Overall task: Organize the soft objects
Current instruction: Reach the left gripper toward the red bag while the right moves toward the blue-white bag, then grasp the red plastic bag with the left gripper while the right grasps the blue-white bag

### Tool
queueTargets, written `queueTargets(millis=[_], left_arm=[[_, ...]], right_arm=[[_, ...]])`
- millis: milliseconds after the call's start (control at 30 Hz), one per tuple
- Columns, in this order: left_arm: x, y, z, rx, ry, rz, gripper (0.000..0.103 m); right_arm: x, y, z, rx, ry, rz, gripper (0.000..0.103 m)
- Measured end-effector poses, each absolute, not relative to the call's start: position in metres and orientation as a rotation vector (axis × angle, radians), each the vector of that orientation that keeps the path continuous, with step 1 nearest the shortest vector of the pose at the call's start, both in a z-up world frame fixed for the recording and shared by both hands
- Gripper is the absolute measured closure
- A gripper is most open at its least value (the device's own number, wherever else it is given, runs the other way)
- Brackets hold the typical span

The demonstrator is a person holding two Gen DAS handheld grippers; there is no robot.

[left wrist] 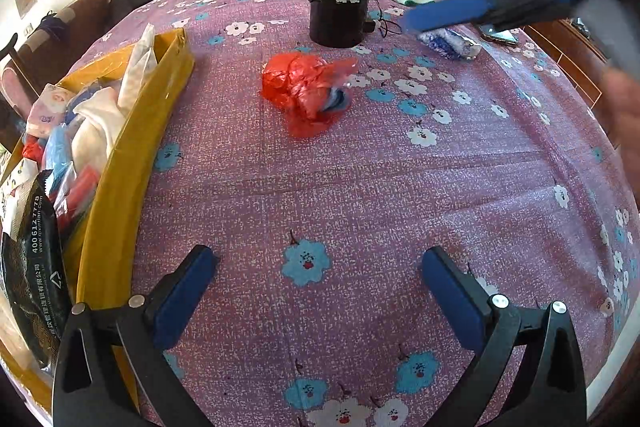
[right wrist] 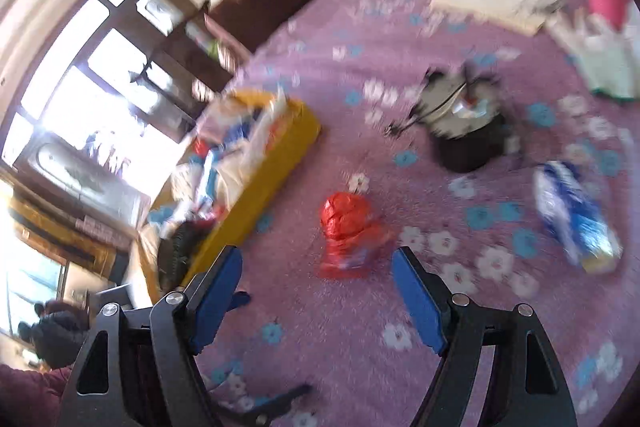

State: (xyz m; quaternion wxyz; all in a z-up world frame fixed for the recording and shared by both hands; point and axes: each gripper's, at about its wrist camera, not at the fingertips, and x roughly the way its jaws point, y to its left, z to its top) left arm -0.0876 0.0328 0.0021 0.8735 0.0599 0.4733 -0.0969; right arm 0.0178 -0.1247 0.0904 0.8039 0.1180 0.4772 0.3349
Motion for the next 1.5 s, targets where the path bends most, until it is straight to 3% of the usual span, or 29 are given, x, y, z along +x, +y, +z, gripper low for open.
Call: queueTargets(millis=[233,500,767,800,833,867,900,1500], left_arm=[[-0.088,0.033,0.002,0.126,0.988,-0.201,0.0],[-0.089,0.033,0.002,0.127,0.986,-0.198,0.0],[-0.09,0.033,0.001,0.123,0.982,-0.199,0.0],[-0.09,0.033,0.001,0.123,0.982,-0.199,0.0],[-0.09,0.034,0.001,0.123,0.982,-0.199,0.0],[-0.09,0.033,0.001,0.123,0.981,-0.199,0.0],[-0.09,0.033,0.0,0.124,0.981,-0.198,0.0],[-0.078,0.037,0.005,0.045,1.063,-0.243,0.0]], right_arm=[[0.019,-0.194,0.076,0.16,0.982,0.229,0.019],[0.039,-0.175,0.063,0.03,0.929,0.165,0.019],[0.082,-0.146,0.039,-0.057,1.053,0.225,0.016],[0.083,-0.145,0.035,-0.056,1.072,0.221,0.017],[0.082,-0.145,0.032,-0.054,1.08,0.213,0.025],[0.081,-0.144,0.029,-0.052,1.088,0.213,0.042],[0.076,-0.145,0.027,-0.054,1.089,0.209,0.044],[-0.016,-0.173,0.043,0.198,0.824,0.142,0.044]])
